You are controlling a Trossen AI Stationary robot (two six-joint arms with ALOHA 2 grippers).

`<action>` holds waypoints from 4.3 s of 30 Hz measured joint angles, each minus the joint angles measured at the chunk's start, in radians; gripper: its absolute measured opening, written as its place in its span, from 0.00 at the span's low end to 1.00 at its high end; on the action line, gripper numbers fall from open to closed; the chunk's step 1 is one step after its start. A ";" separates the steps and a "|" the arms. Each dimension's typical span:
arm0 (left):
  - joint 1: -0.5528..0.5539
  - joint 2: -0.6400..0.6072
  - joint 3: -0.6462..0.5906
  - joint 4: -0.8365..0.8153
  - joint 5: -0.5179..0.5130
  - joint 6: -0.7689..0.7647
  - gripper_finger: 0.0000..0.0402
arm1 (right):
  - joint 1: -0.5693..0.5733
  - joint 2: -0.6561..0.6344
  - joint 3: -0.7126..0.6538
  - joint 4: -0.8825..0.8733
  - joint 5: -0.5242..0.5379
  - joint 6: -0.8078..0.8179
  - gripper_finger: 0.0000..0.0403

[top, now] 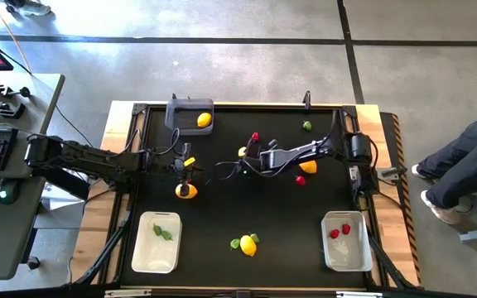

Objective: Sort produce into baskets
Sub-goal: Put the yellow lemon into the black bin

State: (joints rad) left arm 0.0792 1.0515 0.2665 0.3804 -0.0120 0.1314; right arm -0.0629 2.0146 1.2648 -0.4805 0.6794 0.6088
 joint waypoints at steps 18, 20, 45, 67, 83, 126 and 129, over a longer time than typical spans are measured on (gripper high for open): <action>0.000 0.000 -0.009 -0.010 -0.001 0.004 0.00 | 0.171 -0.141 -0.175 0.291 0.072 0.090 0.00; 0.000 0.000 -0.009 -0.010 -0.002 0.004 0.00 | 0.181 -0.141 -0.204 0.381 0.073 0.091 0.00; 0.000 0.000 -0.009 -0.009 -0.004 0.003 0.00 | 0.088 -0.089 -0.235 0.551 0.009 0.055 0.77; 0.000 0.000 -0.010 -0.010 -0.004 0.003 0.00 | 0.063 -0.008 -0.232 0.616 0.043 -0.111 0.51; 0.000 0.000 -0.010 -0.010 -0.004 0.002 0.00 | -0.009 -0.009 -0.232 0.629 -0.087 -0.015 0.69; -0.001 0.000 -0.010 -0.015 0.019 0.002 0.00 | -0.045 -0.043 -0.232 0.747 -0.154 -0.164 0.69; 0.000 0.001 -0.010 -0.002 0.019 0.000 0.00 | -0.038 -0.096 -0.232 0.693 -0.145 -0.175 0.69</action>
State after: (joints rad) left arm 0.0788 1.0520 0.2569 0.3785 0.0074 0.1319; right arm -0.1012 1.9185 1.0332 0.2129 0.5342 0.4334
